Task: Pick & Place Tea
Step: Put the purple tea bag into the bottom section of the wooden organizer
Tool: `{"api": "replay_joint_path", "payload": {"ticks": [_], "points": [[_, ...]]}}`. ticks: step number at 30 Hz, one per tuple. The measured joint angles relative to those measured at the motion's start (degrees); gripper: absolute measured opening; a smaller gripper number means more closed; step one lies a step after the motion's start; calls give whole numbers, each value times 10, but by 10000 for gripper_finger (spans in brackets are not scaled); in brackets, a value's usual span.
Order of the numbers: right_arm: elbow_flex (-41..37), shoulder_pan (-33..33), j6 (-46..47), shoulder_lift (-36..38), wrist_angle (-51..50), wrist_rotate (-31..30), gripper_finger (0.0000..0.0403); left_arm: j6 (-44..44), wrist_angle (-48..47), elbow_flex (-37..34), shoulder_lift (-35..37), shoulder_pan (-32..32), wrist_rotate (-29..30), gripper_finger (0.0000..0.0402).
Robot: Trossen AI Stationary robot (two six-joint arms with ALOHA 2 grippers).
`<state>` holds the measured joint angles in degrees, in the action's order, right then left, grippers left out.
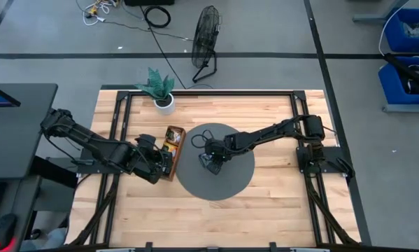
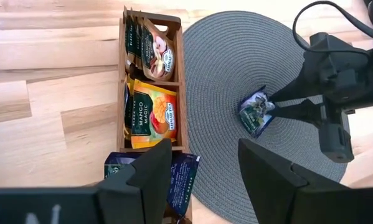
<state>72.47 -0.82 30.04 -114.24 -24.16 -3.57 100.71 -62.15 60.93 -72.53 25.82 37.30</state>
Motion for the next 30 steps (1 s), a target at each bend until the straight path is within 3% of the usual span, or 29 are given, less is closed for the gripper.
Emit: {"api": "replay_joint_path", "payload": {"ticks": [6,21,30], "points": [[0,0,-30,1,4,-1,13,1,0,0,0,0,0,190],[0,0,-42,66,10,-29,1,24,33,0,0,-4,0,190],[0,-2,-45,145,73,-50,1,-23,181,0,0,-41,1,190]]}}
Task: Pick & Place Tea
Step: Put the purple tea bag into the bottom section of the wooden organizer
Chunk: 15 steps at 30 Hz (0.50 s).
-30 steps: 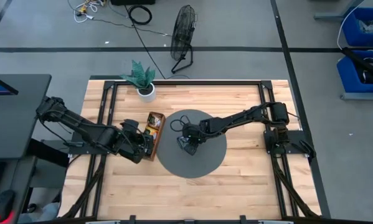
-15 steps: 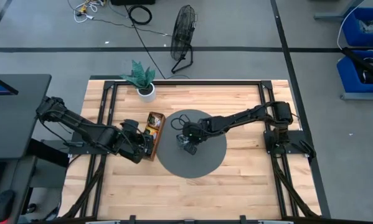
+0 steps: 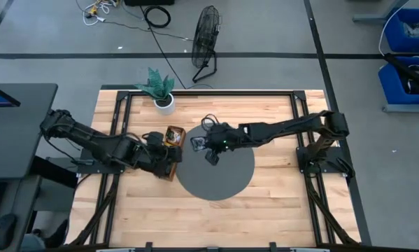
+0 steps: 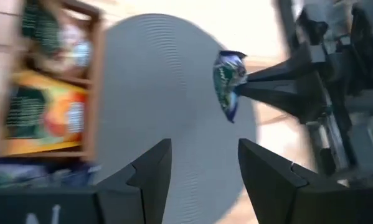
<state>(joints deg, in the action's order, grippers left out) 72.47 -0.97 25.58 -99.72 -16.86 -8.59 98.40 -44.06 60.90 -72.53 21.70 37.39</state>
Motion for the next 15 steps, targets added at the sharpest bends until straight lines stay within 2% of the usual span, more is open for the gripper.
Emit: {"api": "replay_joint_path", "payload": {"ticks": [5,15], "points": [[0,-2,-4,36,43,0,0,-39,88,0,0,-25,3,190],[0,-21,-6,62,53,5,0,-134,201,0,0,-68,8,191]]}}
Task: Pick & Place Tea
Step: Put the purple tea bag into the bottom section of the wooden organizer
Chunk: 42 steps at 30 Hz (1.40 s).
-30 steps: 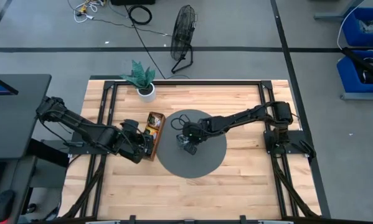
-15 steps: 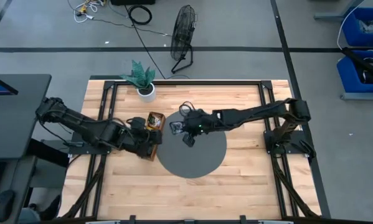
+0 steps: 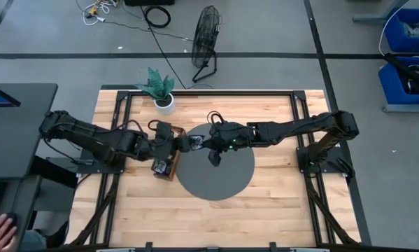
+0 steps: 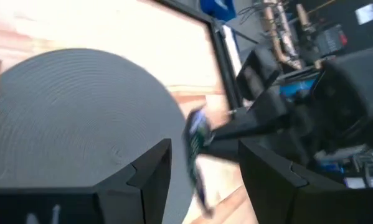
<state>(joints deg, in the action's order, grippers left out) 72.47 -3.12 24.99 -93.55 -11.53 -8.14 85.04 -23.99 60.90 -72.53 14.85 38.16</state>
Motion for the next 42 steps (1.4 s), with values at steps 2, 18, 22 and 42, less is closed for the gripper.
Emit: {"api": "replay_joint_path", "payload": {"ticks": [2,18,22,42], "points": [[0,-5,0,0,3,0,0,-21,18,0,0,-7,-6,191],[0,-9,13,0,20,-67,0,-47,35,0,0,-25,-33,190],[0,-9,15,0,20,-69,0,-47,33,0,0,-25,-24,180],[0,-8,11,16,23,-44,79,-73,22,0,8,-25,-34,4]]}}
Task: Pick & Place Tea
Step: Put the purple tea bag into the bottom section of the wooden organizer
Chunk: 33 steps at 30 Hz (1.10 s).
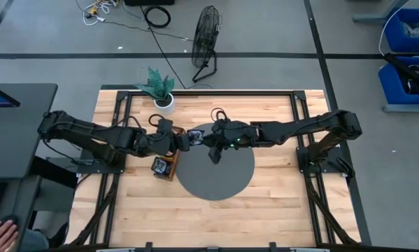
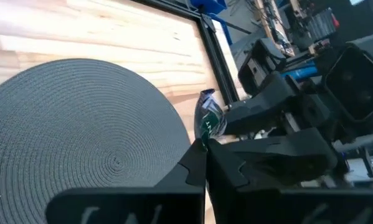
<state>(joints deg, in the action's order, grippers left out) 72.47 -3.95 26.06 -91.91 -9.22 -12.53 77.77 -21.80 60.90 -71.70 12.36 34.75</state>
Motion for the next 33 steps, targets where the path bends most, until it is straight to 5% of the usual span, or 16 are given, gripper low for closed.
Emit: {"api": "replay_joint_path", "payload": {"ticks": [7,12,23,33], "points": [[0,-2,-6,58,-54,3,181,-9,-64,0,49,0,-11,2],[0,-4,-13,98,-87,6,217,-1,-140,0,94,-1,-57,2],[0,-12,-12,120,-142,5,213,52,-316,0,133,13,-166,1],[0,-29,-2,114,-145,-5,205,78,-458,-5,110,45,-197,1]]}}
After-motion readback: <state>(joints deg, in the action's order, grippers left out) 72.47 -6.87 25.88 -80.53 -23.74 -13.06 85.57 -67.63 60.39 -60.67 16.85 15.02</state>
